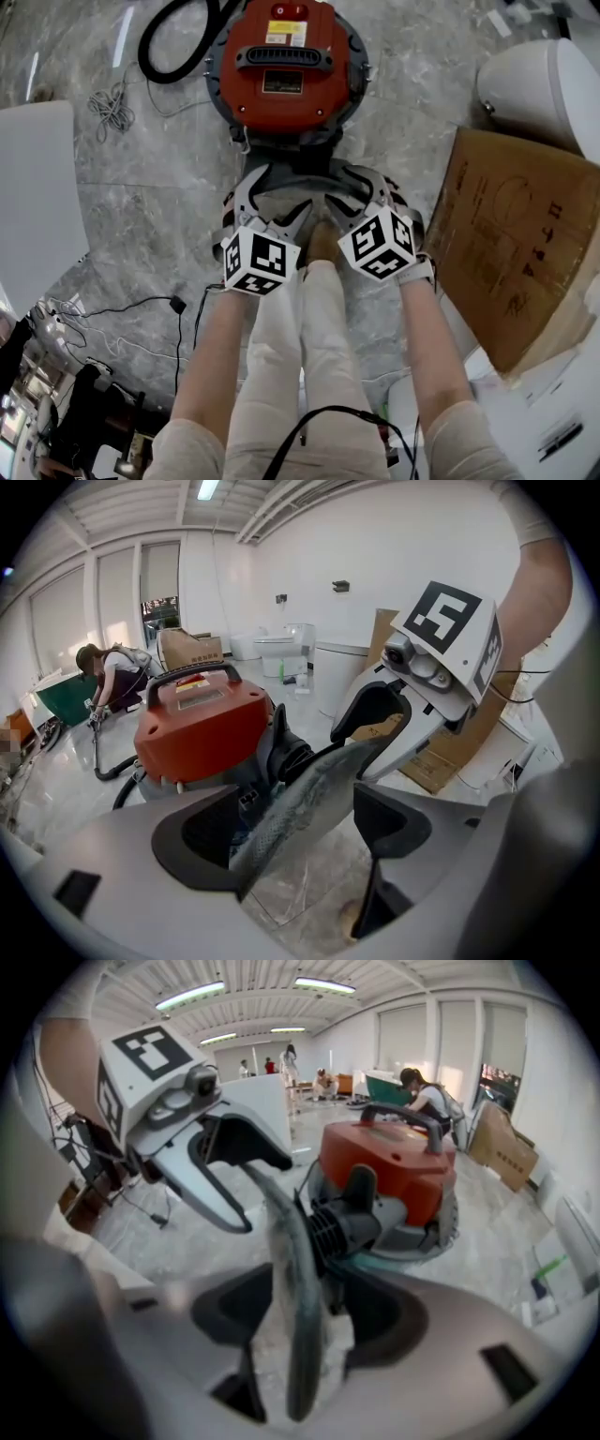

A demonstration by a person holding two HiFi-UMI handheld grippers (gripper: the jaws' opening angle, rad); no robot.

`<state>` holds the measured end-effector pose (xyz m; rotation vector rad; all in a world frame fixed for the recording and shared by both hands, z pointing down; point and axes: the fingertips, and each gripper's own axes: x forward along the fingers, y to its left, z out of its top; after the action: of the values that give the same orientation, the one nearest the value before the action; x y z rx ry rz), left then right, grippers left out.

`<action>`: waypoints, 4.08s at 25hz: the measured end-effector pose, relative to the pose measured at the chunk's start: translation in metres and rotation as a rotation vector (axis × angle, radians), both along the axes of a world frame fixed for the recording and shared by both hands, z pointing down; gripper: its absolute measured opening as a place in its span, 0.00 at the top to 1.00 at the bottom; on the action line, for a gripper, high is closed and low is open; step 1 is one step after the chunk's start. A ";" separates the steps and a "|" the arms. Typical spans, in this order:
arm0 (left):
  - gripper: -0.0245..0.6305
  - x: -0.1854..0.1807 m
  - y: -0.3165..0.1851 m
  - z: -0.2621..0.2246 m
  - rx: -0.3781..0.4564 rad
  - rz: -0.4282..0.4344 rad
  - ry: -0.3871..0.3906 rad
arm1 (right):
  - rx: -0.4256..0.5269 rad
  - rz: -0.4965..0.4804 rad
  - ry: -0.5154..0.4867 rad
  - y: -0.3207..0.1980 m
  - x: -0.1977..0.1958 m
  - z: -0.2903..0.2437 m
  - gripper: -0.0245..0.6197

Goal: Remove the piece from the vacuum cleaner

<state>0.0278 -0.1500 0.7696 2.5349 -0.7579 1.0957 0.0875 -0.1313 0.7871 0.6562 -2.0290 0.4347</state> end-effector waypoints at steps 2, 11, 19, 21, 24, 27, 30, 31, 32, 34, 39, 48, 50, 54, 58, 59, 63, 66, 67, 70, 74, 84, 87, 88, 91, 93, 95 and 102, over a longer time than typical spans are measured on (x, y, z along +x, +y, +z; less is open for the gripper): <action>0.37 0.000 0.001 0.005 -0.004 0.002 -0.022 | -0.004 -0.025 0.009 -0.001 -0.004 0.004 0.62; 0.38 -0.005 -0.001 0.023 0.067 0.076 -0.200 | 0.015 -0.112 0.067 0.000 -0.012 0.018 0.62; 0.51 -0.015 0.004 0.036 0.155 0.139 -0.381 | 0.065 -0.097 0.072 -0.003 -0.008 0.018 0.75; 0.66 -0.018 0.000 0.034 0.171 0.100 -0.385 | 0.083 -0.095 0.073 -0.004 -0.007 0.017 0.78; 0.82 -0.022 -0.004 0.032 0.176 0.053 -0.371 | 0.097 -0.097 0.071 -0.004 -0.006 0.016 0.80; 0.85 -0.022 -0.005 0.033 0.172 0.053 -0.365 | 0.106 -0.106 0.073 -0.003 -0.005 0.016 0.83; 0.89 -0.024 -0.001 0.034 0.165 0.064 -0.363 | 0.116 -0.119 0.080 -0.001 -0.006 0.016 0.85; 0.89 -0.024 0.001 0.034 0.162 0.064 -0.361 | 0.122 -0.123 0.082 -0.001 -0.006 0.016 0.87; 0.90 -0.024 0.003 0.034 0.159 0.063 -0.358 | 0.126 -0.124 0.082 0.000 -0.006 0.015 0.88; 0.90 -0.025 0.005 0.034 0.154 0.059 -0.351 | 0.132 -0.122 0.081 0.000 -0.006 0.015 0.88; 0.91 -0.026 0.005 0.035 0.135 0.041 -0.338 | 0.134 -0.127 0.085 0.000 -0.007 0.015 0.89; 0.91 -0.031 0.010 0.034 0.117 0.009 -0.335 | 0.152 -0.155 0.103 0.006 -0.012 0.012 0.90; 0.91 -0.033 0.013 0.033 0.113 0.005 -0.333 | 0.155 -0.152 0.098 0.011 -0.014 0.011 0.90; 0.91 -0.035 0.016 0.032 0.113 0.001 -0.336 | 0.157 -0.140 0.091 0.013 -0.017 0.010 0.90; 0.91 -0.040 0.022 0.034 0.103 -0.010 -0.334 | 0.164 -0.161 0.095 0.019 -0.020 0.010 0.90; 0.91 -0.040 0.024 0.034 0.102 -0.009 -0.336 | 0.162 -0.164 0.096 0.021 -0.020 0.010 0.90; 0.91 -0.041 0.033 0.034 0.094 -0.011 -0.335 | 0.157 -0.166 0.098 0.027 -0.022 0.010 0.90; 0.91 -0.042 0.035 0.033 0.095 -0.016 -0.334 | 0.156 -0.165 0.096 0.030 -0.022 0.009 0.90; 0.91 -0.042 0.036 0.032 0.095 -0.017 -0.333 | 0.156 -0.164 0.096 0.030 -0.023 0.008 0.90; 0.91 -0.043 0.036 0.029 0.099 -0.023 -0.327 | 0.155 -0.162 0.092 0.031 -0.024 0.006 0.90; 0.91 -0.045 0.037 0.022 0.101 -0.022 -0.322 | 0.150 -0.158 0.081 0.032 -0.026 -0.002 0.90; 0.91 -0.045 0.052 -0.008 0.077 -0.008 -0.307 | 0.127 -0.176 0.070 0.043 -0.026 -0.035 0.90; 0.91 -0.046 0.056 -0.025 0.069 -0.004 -0.299 | 0.115 -0.178 0.057 0.047 -0.028 -0.052 0.90; 0.91 -0.046 0.056 -0.031 0.066 -0.004 -0.292 | 0.114 -0.178 0.052 0.048 -0.028 -0.059 0.90; 0.91 -0.045 0.058 -0.049 0.064 -0.004 -0.272 | 0.118 -0.179 0.043 0.051 -0.027 -0.079 0.90; 0.91 -0.044 0.059 -0.061 0.062 -0.004 -0.260 | 0.120 -0.177 0.034 0.052 -0.027 -0.092 0.90; 0.91 -0.043 0.060 -0.072 0.061 -0.001 -0.252 | 0.118 -0.175 0.027 0.053 -0.026 -0.103 0.90; 0.91 -0.039 0.069 -0.119 0.033 0.041 -0.228 | 0.103 -0.180 0.008 0.061 -0.022 -0.153 0.90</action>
<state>-0.0109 -0.0811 0.6508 2.4899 -0.7873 1.4144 0.0650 -0.0699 0.6343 0.5297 -2.0918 0.2224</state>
